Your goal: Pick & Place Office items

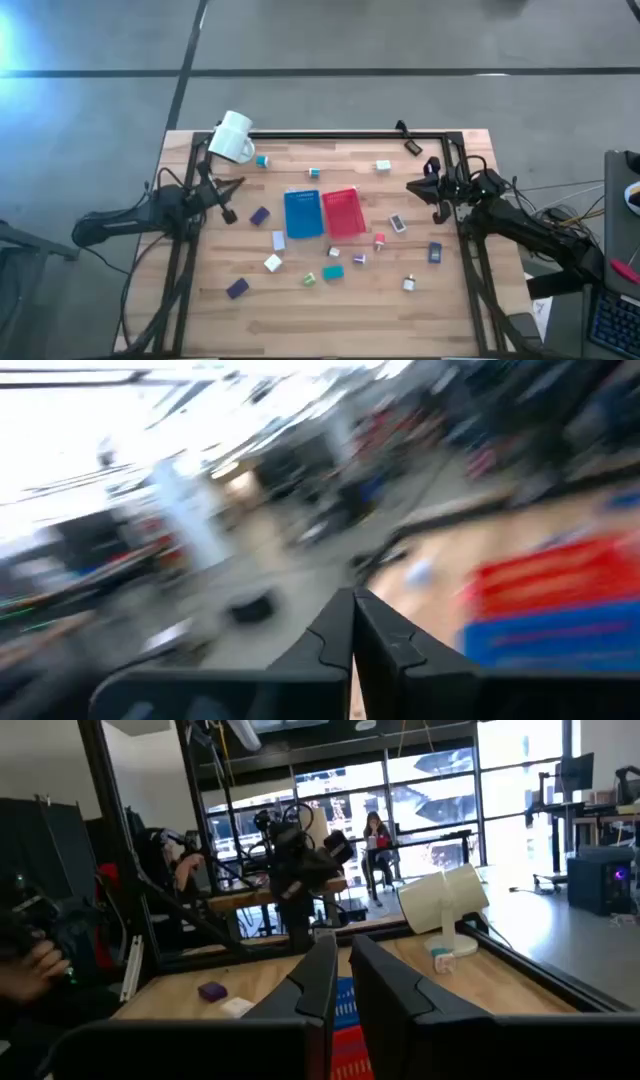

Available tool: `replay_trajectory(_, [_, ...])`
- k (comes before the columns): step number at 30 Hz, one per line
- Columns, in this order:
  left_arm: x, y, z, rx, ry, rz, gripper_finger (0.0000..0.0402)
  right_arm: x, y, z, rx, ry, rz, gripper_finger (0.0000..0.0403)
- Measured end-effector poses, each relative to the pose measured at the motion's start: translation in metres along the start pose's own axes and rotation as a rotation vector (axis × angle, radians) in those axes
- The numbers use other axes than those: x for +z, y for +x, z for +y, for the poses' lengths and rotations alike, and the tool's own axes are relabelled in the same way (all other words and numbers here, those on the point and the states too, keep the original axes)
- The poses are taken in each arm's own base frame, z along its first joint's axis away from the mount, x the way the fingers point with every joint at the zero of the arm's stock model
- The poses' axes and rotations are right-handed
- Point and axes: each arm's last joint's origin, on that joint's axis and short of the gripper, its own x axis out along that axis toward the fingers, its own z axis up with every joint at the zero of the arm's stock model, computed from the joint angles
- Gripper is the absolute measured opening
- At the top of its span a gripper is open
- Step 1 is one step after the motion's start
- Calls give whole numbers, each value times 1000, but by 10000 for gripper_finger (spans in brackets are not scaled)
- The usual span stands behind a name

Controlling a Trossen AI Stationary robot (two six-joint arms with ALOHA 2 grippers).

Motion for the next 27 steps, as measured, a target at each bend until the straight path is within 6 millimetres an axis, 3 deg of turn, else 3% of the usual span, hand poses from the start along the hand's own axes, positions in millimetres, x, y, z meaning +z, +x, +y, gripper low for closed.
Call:
replay_trajectory(4, [5,-1,-5,-204,-101,-139,10,1,0,0,2,19,-5,34])
replay_trajectory(9, [24,-3,6,-115,-284,-320,10,2,0,1,7,-4,-18,34])
replay_trajectory(12, [17,-1,1,-166,-404,-236,10,3,0,1,9,-21,-27,34])
replay_trajectory(16, [-1,2,-10,-260,-416,-91,10,4,0,2,14,-33,-39,34])
replay_trajectory(27, [-5,8,-12,-199,-407,-21,9,5,0,0,-44,-69,-61,34])
